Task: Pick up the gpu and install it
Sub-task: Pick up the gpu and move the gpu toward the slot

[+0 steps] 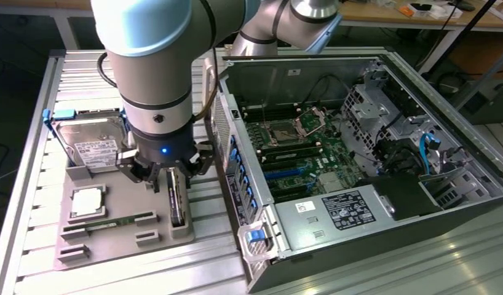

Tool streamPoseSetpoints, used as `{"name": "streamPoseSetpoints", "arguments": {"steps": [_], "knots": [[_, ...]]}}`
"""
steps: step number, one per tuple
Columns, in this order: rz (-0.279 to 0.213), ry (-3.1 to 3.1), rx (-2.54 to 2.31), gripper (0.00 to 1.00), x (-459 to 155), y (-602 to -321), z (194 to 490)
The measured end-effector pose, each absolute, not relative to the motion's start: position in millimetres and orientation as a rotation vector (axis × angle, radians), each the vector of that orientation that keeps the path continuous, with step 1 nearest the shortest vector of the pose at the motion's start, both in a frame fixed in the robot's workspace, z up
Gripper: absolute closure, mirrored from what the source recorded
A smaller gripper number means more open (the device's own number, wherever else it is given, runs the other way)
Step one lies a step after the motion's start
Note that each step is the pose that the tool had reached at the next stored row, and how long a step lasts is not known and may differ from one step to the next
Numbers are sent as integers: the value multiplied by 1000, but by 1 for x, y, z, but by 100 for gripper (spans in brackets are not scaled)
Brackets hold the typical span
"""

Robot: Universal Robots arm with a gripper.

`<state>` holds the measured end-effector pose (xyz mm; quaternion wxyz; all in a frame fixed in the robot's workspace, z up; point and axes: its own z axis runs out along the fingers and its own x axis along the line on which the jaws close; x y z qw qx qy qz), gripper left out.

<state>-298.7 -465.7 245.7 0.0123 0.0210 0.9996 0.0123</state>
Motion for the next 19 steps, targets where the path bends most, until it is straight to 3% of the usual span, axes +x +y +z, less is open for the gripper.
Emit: {"name": "streamPoseSetpoints", "arguments": {"steps": [10,12,18,19], "knots": [[36,3116,66,45,-300,-466,244],[36,3116,66,59,-300,-466,244],[36,3116,66,61,-300,-466,244],[36,3116,66,68,-300,-466,244]]}}
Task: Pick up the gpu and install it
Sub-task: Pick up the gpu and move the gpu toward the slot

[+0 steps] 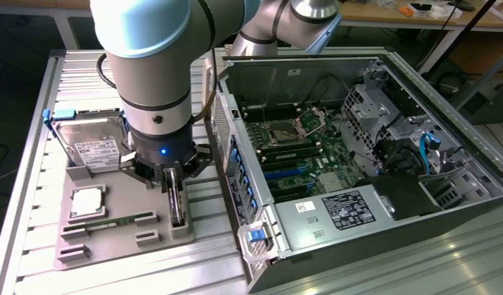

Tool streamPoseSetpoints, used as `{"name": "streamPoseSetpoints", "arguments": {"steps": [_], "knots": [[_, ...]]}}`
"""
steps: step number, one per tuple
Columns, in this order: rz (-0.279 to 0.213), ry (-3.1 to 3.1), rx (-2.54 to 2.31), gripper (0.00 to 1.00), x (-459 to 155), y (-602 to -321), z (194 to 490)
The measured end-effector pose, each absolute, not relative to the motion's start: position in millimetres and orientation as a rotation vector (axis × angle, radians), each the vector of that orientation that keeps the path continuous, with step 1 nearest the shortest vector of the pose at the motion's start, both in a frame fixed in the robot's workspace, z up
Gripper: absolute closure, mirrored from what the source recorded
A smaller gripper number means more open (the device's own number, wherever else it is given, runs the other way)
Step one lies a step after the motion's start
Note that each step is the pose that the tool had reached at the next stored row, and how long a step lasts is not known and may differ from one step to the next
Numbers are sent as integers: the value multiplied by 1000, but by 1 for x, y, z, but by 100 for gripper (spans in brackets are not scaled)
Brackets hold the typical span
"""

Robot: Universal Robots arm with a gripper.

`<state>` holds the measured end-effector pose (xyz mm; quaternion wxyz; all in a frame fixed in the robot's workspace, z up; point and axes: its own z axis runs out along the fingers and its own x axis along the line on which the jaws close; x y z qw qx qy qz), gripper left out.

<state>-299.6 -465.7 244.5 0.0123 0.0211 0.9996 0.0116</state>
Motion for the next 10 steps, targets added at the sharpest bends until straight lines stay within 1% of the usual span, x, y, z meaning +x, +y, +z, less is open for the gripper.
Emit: {"name": "streamPoseSetpoints", "arguments": {"steps": [10], "knots": [[36,3116,66,68,-299,-466,244]]}}
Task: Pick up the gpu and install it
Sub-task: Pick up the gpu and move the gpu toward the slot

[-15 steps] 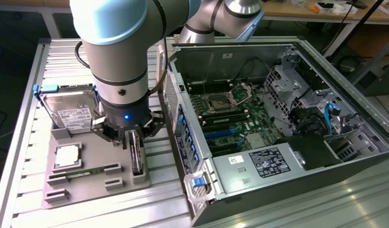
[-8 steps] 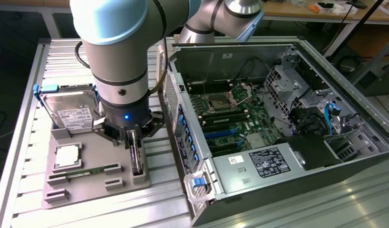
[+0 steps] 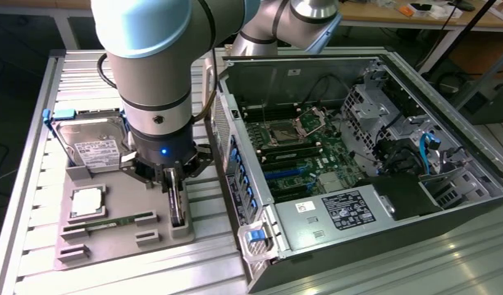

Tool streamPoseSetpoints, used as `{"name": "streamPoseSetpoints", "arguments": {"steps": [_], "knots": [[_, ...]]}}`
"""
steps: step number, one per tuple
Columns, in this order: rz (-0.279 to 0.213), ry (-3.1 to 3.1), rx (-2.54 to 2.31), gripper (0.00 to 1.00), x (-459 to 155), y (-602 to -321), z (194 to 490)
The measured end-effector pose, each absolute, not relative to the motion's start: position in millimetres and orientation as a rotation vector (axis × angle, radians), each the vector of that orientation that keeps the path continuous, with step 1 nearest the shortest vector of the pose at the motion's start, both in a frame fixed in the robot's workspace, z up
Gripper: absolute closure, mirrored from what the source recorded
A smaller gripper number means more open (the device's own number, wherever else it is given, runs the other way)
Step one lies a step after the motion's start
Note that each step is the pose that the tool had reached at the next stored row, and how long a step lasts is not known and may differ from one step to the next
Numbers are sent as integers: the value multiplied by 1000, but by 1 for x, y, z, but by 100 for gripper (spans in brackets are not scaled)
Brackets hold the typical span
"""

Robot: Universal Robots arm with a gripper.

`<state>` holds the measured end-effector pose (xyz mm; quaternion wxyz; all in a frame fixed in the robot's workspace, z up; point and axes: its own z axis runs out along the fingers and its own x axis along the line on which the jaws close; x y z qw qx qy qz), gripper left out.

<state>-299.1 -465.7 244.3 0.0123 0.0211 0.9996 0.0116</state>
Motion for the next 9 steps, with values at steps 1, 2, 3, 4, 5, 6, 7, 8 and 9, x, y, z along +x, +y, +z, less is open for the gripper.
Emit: {"name": "streamPoseSetpoints", "arguments": {"steps": [1,2,3,4,5,6,7,8,9], "knots": [[36,3116,66,68,-299,-466,244],[36,3116,66,69,-299,-466,244],[36,3116,66,73,-299,-466,244],[36,3116,66,73,-299,-466,244],[36,3116,66,73,-299,-466,244],[36,3116,66,73,-299,-466,244],[36,3116,66,73,-299,-466,244],[36,3116,66,73,-299,-466,244],[36,3116,66,73,-299,-466,244]]}}
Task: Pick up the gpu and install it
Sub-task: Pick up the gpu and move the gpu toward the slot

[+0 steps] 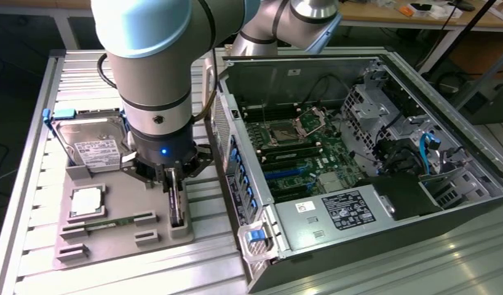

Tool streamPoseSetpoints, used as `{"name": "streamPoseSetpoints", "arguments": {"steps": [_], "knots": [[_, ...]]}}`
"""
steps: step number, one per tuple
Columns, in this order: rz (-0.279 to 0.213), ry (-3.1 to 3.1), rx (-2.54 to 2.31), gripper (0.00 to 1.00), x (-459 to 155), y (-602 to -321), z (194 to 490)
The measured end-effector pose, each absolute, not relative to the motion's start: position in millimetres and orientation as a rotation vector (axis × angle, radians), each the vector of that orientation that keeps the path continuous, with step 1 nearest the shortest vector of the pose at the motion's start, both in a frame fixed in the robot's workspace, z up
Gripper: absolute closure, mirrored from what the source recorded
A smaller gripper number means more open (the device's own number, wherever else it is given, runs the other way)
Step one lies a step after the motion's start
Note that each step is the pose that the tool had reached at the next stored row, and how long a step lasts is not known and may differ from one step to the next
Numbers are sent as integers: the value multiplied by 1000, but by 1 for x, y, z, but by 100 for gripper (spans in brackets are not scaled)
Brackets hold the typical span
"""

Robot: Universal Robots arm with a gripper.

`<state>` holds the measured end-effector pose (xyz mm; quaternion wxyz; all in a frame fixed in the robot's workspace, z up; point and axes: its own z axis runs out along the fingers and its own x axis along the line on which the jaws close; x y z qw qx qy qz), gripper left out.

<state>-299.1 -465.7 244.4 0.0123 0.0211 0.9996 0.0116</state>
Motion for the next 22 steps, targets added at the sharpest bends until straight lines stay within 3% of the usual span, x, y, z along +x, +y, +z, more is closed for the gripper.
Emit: {"name": "streamPoseSetpoints", "arguments": {"steps": [22], "knots": [[36,3116,66,73,-299,-466,247]]}}
